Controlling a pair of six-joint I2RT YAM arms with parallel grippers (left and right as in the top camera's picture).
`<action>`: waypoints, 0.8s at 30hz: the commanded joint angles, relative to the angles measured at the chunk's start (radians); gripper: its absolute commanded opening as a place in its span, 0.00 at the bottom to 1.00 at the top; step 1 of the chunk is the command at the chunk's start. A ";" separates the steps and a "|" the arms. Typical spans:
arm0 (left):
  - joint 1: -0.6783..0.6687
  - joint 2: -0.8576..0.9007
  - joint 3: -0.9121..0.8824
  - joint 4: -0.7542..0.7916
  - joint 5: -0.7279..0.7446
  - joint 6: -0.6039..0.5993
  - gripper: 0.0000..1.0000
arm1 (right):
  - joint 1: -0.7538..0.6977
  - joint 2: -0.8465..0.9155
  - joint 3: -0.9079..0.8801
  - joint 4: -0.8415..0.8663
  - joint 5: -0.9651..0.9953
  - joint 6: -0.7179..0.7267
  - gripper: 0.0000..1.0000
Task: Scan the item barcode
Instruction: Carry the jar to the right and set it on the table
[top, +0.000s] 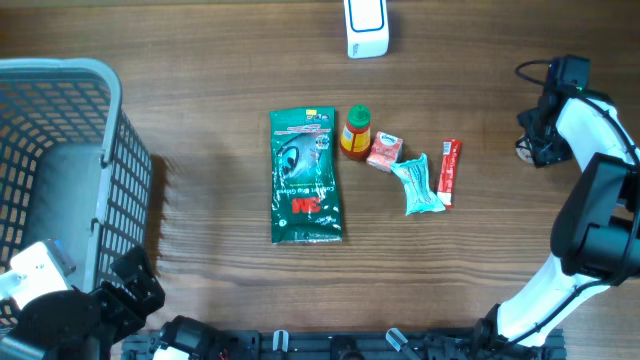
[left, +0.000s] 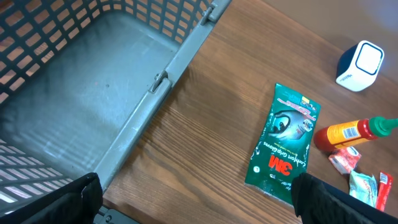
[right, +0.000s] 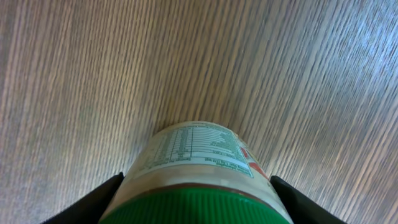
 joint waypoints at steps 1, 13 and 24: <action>0.005 0.000 0.001 0.000 -0.006 -0.013 1.00 | -0.043 -0.048 0.005 0.004 0.016 -0.080 0.94; 0.005 0.000 0.001 0.000 -0.006 -0.013 1.00 | -0.120 -0.171 0.002 0.036 -0.183 -0.370 1.00; 0.005 0.000 0.001 0.000 -0.006 -0.013 1.00 | -0.026 -0.035 0.000 -0.014 -0.167 -0.365 1.00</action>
